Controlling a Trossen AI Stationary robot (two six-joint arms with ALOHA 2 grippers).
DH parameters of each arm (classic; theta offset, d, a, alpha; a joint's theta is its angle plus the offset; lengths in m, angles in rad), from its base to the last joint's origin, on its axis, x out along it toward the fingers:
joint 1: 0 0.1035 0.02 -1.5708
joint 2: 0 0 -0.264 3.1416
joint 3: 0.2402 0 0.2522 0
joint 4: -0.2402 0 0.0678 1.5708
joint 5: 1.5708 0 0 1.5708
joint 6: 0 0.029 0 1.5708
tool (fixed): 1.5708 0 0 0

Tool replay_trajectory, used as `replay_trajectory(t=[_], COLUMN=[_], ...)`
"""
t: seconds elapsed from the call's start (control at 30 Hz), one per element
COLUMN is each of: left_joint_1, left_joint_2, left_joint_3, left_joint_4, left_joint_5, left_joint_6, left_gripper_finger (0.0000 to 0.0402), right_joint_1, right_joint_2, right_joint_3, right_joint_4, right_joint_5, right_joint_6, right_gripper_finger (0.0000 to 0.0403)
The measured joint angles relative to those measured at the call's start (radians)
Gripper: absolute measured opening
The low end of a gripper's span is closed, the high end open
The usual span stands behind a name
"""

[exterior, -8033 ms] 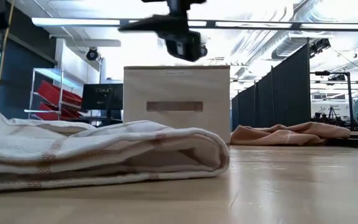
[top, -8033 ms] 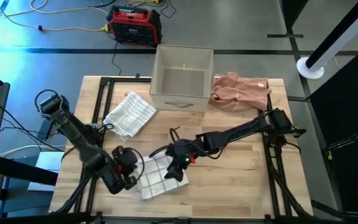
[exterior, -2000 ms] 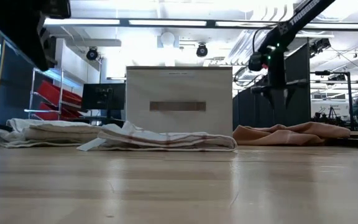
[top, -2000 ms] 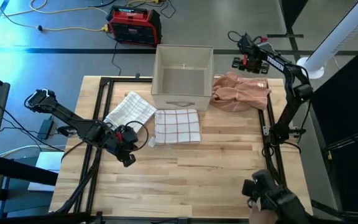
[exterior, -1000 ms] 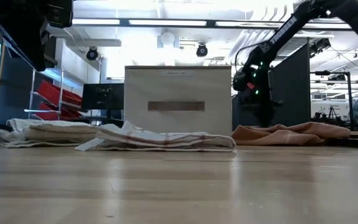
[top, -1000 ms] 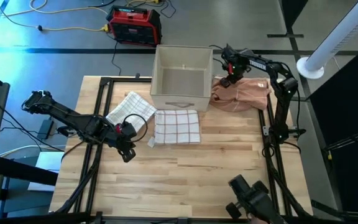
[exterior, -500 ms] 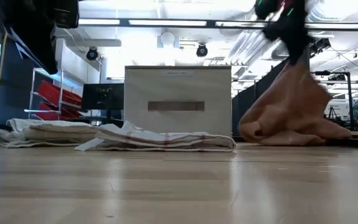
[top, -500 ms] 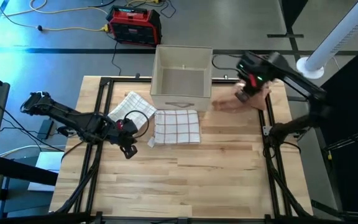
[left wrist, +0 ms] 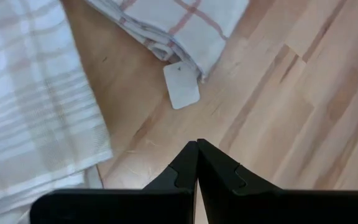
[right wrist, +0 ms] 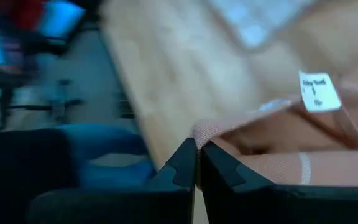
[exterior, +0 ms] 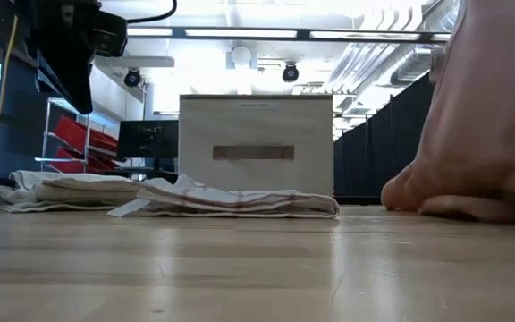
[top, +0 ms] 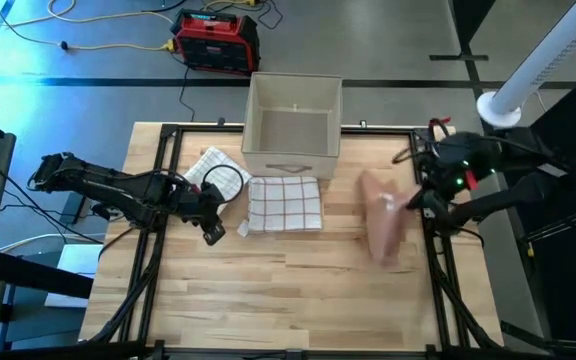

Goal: Fold towel
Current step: Fold the brown towel

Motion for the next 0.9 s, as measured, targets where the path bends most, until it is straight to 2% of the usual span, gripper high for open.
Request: replay_trajectory(t=[0.17, 0.4, 0.57, 0.77, 0.9], left_joint_1=[0.000, -0.051, -0.142, -0.192, -0.196], left_joint_2=[0.000, 0.000, 0.000, 0.000, 0.000], left_joint_3=[0.000, 0.000, 0.000, 0.000, 0.000], left_joint_4=[0.013, 0.022, 0.024, 0.026, 0.026], left_joint_5=[0.018, 0.162, 0.190, 0.105, 0.059], left_joint_6=[0.068, 0.060, 0.069, 0.127, 0.118], left_gripper_finger=[0.0000, 0.0000, 0.0000, 0.0000, 0.0000], right_joint_1=[0.228, 0.361, 0.339, 0.196, 0.094], right_joint_2=[0.075, 0.300, 0.454, 0.599, 0.696], right_joint_3=[-0.002, -0.003, 0.003, 0.134, 0.280], right_joint_4=[0.325, 0.740, 0.967, 0.987, 0.970], right_joint_5=[0.006, -0.129, -0.175, -0.049, -0.071], right_joint_6=[0.068, 0.110, 0.061, -0.165, -0.218], right_gripper_finger=[0.0000, 0.0000, 0.0000, 0.0000, 0.0000])
